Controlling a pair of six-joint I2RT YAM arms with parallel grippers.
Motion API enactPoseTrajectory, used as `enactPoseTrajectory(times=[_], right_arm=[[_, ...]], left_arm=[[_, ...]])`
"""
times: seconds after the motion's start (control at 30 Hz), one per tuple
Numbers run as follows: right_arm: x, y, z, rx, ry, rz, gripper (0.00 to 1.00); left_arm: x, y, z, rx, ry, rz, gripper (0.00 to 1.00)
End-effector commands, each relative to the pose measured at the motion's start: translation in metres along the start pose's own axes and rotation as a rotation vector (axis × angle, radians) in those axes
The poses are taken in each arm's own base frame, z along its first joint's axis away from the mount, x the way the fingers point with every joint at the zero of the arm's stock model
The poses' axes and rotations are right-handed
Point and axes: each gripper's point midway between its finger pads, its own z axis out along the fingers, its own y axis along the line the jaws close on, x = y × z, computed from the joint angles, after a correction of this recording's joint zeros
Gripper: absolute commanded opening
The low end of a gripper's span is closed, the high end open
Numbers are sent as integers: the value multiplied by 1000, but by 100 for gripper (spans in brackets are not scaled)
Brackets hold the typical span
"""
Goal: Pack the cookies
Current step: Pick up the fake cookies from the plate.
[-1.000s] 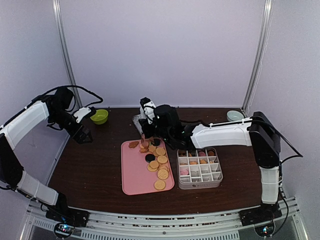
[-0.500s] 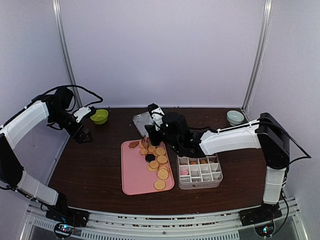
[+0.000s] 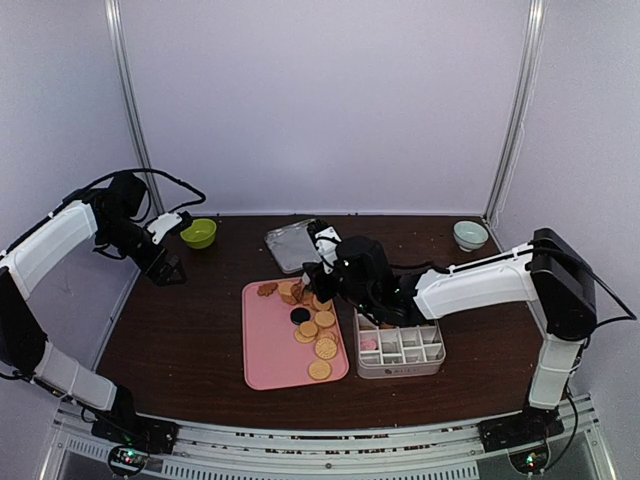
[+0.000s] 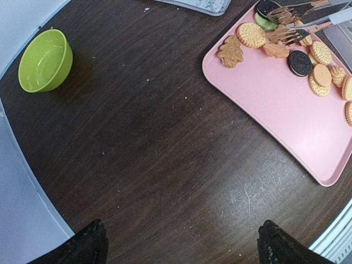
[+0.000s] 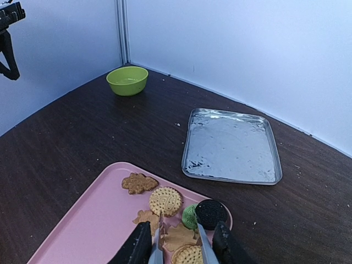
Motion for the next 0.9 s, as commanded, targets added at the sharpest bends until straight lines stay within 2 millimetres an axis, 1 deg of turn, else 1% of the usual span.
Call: enactPoseTrajectory(times=[0.0, 0.2, 0.4, 0.47, 0.63, 0.73, 0.8, 0.87], right_arm=[[-14, 2, -14, 10, -19, 4, 37], [-16, 10, -27, -7, -20, -6, 36], [-11, 13, -34, -19, -2, -4, 35], [-7, 12, -33, -12, 9, -8, 35], [10, 12, -21, 1, 61, -32, 35], [16, 12, -17, 3, 79, -38, 35], [16, 10, -16, 4, 82, -39, 35], [14, 11, -15, -1, 82, -44, 33]], left_arm=[[-9, 2, -9, -5, -38, -8, 98], [-9, 1, -9, 6, -41, -11, 98], [-9, -1, -8, 9, -50, -9, 98], [-9, -1, -7, 13, -51, -9, 98], [-10, -1, -7, 13, -51, -8, 98], [-10, 0, -7, 11, -51, -7, 98], [-10, 0, -7, 12, -49, -6, 98], [-10, 0, -6, 13, -48, -8, 98]])
